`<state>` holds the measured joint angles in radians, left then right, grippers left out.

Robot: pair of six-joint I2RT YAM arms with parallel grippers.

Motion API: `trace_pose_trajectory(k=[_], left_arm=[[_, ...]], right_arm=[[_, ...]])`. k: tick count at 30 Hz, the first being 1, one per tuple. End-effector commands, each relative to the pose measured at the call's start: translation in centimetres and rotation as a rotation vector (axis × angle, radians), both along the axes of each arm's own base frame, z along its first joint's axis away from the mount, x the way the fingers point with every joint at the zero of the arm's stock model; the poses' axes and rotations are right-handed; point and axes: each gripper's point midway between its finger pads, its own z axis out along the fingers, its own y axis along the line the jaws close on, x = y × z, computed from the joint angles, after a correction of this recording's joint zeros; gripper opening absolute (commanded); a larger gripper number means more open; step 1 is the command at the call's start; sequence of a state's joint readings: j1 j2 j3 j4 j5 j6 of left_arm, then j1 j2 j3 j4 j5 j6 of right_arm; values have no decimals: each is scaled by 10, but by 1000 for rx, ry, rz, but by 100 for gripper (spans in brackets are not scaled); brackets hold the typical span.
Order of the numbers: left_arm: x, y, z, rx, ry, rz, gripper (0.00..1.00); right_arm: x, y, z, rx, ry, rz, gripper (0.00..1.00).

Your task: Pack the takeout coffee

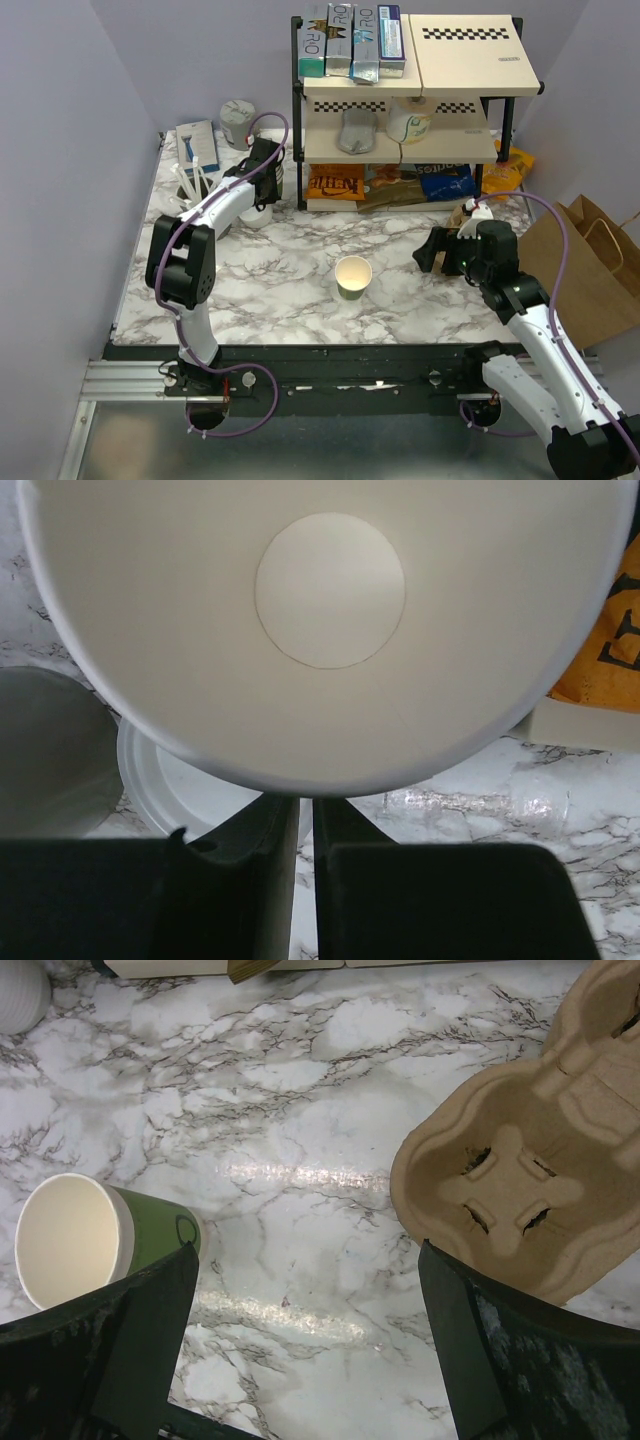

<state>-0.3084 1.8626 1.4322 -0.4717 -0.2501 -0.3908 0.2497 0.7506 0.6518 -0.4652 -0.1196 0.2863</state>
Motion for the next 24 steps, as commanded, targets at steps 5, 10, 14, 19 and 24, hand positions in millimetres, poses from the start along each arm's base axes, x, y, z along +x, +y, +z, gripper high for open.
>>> trace_pose_trajectory(k=[5, 10, 14, 19, 24], left_arm=[[9, -3, 13, -45, -35, 10, 20], [12, -2, 10, -49, -30, 24, 23], [14, -3, 7, -55, -22, 30, 26], [15, -3, 9, -63, -30, 33, 26], [15, -2, 6, -64, -26, 37, 26]], right_arm=[[1, -2, 6, -18, -12, 0, 100], [1, -1, 6, -17, -13, 1, 100], [1, -1, 6, -17, -15, 3, 100], [1, -1, 6, -18, -16, 4, 100], [2, -1, 5, -17, -12, 7, 100]])
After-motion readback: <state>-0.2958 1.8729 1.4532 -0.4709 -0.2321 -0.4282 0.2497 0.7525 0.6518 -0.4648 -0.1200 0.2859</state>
